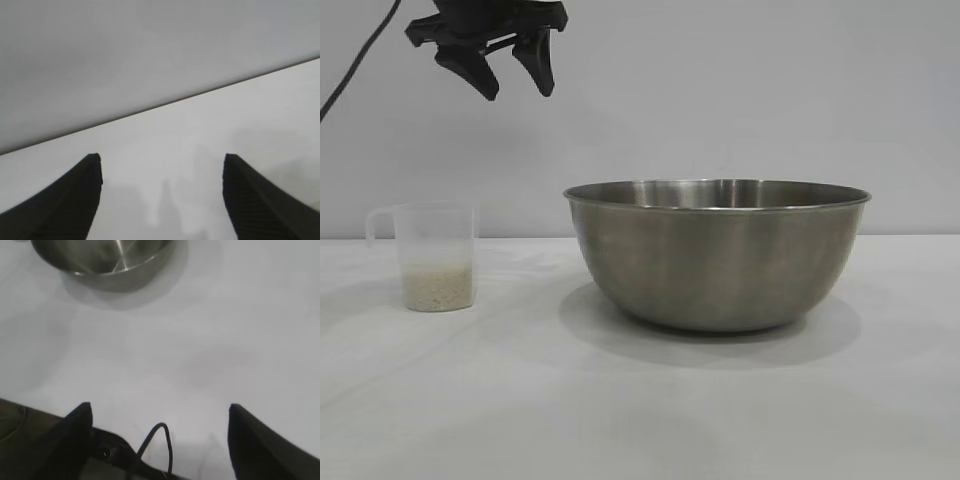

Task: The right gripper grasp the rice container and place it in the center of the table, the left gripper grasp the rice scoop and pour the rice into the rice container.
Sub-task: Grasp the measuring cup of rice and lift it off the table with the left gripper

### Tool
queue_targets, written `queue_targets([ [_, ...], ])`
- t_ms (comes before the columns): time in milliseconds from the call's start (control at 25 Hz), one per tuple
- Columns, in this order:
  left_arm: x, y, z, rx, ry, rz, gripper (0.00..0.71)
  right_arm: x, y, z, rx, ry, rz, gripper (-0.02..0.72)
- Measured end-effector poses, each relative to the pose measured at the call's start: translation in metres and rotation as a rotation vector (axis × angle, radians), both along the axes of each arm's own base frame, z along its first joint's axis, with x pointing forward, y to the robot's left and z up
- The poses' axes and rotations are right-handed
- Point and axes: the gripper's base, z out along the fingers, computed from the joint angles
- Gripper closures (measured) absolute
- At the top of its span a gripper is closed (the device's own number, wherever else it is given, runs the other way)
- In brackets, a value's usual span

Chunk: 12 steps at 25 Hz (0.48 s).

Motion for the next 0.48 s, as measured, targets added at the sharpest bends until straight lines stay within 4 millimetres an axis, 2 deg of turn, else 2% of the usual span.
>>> queue_targets([
  [120,-0.002,0.001,0.007,0.013,-0.015,-0.004,0.263,-0.012,-0.005,-0.001,0.011,-0.076,-0.025,0.197],
  [280,-0.006,0.002,0.018,0.016,-0.041,-0.007,0.263,-0.013,-0.007,-0.002,0.004,-0.080,-0.043,0.197],
  [320,-0.007,0.002,0.021,0.014,-0.048,-0.007,0.263,-0.013,-0.007,-0.002,0.005,-0.080,-0.045,0.245],
  [400,-0.010,0.003,0.029,0.009,-0.063,-0.007,0.263,-0.013,-0.007,-0.002,0.004,-0.080,-0.046,0.251],
  [440,-0.014,0.004,0.031,0.008,-0.067,-0.007,0.263,-0.013,-0.007,-0.002,0.004,-0.080,-0.046,0.298],
  [480,-0.018,0.006,0.031,0.007,-0.074,-0.006,0.263,-0.013,-0.007,-0.002,0.004,-0.080,-0.046,0.306],
])
